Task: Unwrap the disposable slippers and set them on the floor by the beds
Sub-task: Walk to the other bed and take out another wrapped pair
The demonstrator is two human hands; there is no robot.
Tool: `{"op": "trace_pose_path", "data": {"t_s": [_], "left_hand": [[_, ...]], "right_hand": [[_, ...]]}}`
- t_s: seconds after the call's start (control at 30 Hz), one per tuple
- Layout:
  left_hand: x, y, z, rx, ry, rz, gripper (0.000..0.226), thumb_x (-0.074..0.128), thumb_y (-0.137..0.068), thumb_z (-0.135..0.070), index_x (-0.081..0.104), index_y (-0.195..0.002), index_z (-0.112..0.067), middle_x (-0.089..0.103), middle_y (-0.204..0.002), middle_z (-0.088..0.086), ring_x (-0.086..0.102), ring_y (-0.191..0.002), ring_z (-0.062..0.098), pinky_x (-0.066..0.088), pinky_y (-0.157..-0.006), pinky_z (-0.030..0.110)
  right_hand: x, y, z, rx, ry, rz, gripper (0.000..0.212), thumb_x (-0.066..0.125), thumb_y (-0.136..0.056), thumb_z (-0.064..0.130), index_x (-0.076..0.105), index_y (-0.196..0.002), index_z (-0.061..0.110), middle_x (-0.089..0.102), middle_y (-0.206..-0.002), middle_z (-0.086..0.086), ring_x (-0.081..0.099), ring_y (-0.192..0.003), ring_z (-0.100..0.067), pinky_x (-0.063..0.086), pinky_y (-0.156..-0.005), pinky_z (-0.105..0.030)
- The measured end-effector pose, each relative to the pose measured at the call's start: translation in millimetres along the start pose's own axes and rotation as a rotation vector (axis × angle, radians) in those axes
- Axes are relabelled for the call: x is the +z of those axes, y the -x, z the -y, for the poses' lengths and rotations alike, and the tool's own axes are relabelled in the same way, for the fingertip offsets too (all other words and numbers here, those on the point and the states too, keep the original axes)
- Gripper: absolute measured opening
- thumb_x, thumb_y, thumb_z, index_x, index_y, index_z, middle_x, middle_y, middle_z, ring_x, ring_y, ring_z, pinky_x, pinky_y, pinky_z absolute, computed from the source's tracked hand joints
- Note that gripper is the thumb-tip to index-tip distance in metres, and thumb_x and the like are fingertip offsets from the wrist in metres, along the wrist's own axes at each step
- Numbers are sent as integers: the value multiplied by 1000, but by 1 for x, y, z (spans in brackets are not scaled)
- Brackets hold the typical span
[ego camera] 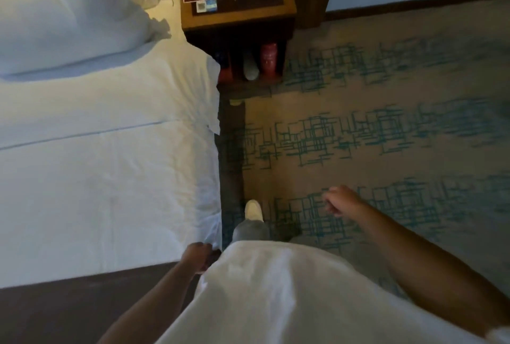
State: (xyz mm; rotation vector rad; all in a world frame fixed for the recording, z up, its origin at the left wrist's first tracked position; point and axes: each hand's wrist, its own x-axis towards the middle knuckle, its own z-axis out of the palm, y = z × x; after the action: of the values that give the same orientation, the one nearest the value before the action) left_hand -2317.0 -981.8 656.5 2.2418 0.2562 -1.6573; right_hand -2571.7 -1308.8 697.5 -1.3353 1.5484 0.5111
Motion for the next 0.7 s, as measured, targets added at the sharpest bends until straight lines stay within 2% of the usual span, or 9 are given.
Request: {"op": "trace_pose_path", "data": {"t_s": [0.03,0.07,0.1,0.23,0.33,0.43,0.6,0.67,0.7], "left_hand": [[-4,11,-39,-2,74,-13,19,48,-101,-11,60,-103,3,65,-81,20,67,-65,32,49,-56,31],[-12,12,-69,-19,88,-50,19,47,-101,-8,57,-89,3,59,-69,18,60,-52,28,45,-45,25],[-20,8,-97,21,36,-47,22,47,-102,-8,55,-83,-1,58,-68,16,57,-48,25,45,-41,21],[-31,16,-212,237,-78,-33,20,50,-102,-13,62,-90,-1,66,-85,21,64,-63,24,53,-57,30],[-30,17,-278,347,-159,0,19,48,-101,-13,60,-90,-4,62,-78,14,61,-66,22,50,-59,27],[-30,5,-311,375,-148,5,18,49,-100,-12,59,-86,-6,60,-74,12,58,-64,22,48,-60,29],[-34,-4,-315,264,-35,-86,25,48,-101,-5,57,-78,-2,58,-65,14,55,-51,23,46,-44,24],[-38,-10,-306,175,-5,-92,29,49,-100,-4,58,-73,-1,58,-62,16,54,-47,23,45,-40,23],[-37,-14,-298,130,-22,-95,31,49,-100,-6,61,-72,0,59,-63,19,55,-50,24,45,-44,25]], "right_hand": [[0,-6,-2,35,6,-9,22,56,-91,12,62,-70,8,62,-48,-6,54,-44,-20,42,-46,-21],[0,-11,-4,67,3,-6,26,55,-92,11,61,-67,8,58,-43,-4,51,-41,-18,39,-46,-20],[-1,-15,-7,99,-3,4,31,55,-95,12,59,-65,8,55,-40,-4,48,-38,-17,37,-45,-20],[-9,-22,-7,226,52,45,38,56,-96,18,58,-60,7,54,-35,-4,50,-37,-16,43,-47,-22],[-26,-45,19,249,82,52,39,57,-95,17,58,-59,4,53,-34,-6,50,-36,-16,41,-46,-22],[-46,-81,62,170,49,49,31,59,-95,20,64,-70,3,59,-49,-11,53,-37,-18,42,-44,-21],[-87,-118,176,1,103,68,23,55,-95,23,57,-74,14,66,-67,-12,61,-58,-24,46,-54,-26],[-100,-131,221,-50,118,89,22,54,-96,24,53,-75,20,66,-67,-9,61,-56,-21,46,-52,-25],[-105,-135,240,-71,126,97,22,55,-96,24,52,-74,21,66,-65,-8,63,-56,-20,48,-52,-26]]}}
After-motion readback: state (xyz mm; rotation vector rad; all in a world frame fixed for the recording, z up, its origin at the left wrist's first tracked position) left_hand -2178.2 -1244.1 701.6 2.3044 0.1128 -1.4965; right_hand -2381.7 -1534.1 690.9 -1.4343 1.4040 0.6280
